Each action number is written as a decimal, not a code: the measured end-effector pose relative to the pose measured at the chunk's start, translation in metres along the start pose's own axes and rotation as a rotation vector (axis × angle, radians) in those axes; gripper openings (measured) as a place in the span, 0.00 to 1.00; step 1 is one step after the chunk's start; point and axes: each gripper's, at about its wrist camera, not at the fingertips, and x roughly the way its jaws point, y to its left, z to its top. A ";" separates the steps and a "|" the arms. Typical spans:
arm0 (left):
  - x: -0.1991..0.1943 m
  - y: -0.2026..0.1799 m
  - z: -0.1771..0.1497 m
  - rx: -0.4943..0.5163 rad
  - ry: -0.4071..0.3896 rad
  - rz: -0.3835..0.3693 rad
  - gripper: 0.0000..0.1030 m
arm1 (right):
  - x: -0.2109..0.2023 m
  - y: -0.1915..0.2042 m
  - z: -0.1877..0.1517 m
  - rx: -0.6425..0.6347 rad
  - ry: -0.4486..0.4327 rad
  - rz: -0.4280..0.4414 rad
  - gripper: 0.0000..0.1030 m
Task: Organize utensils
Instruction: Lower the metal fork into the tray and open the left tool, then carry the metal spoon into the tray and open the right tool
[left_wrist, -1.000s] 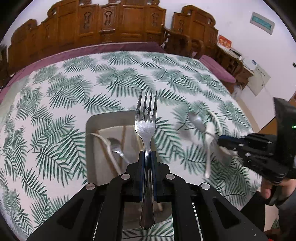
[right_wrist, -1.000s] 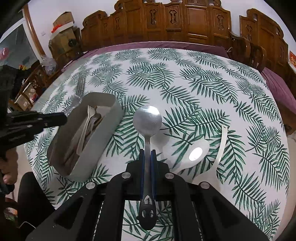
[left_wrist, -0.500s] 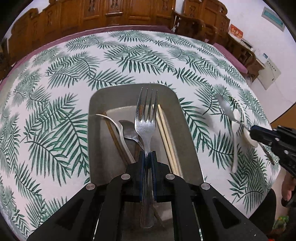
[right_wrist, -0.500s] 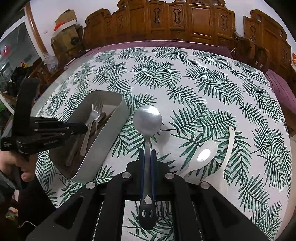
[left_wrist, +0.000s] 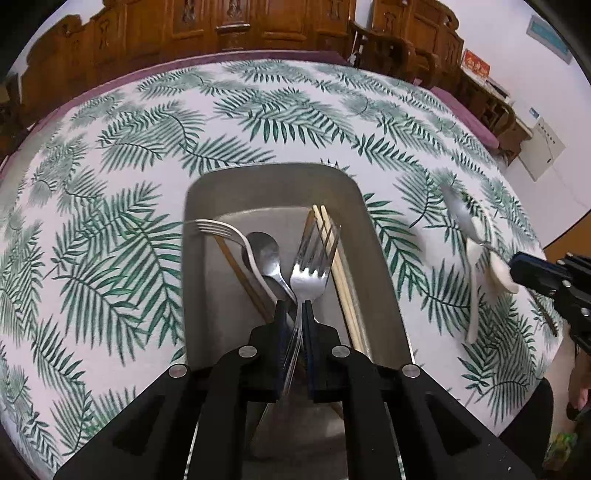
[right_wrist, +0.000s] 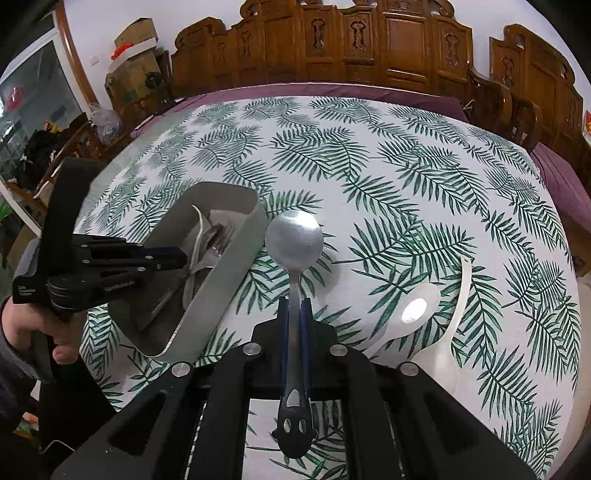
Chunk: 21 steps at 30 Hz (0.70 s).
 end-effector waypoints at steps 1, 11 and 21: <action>-0.005 0.001 -0.001 -0.002 -0.007 -0.001 0.07 | -0.001 0.003 0.000 -0.003 -0.003 0.002 0.07; -0.056 0.014 -0.018 -0.018 -0.087 0.000 0.14 | -0.003 0.041 0.017 -0.045 -0.028 0.036 0.08; -0.081 0.044 -0.034 -0.062 -0.124 0.018 0.25 | 0.020 0.085 0.031 -0.093 -0.008 0.075 0.07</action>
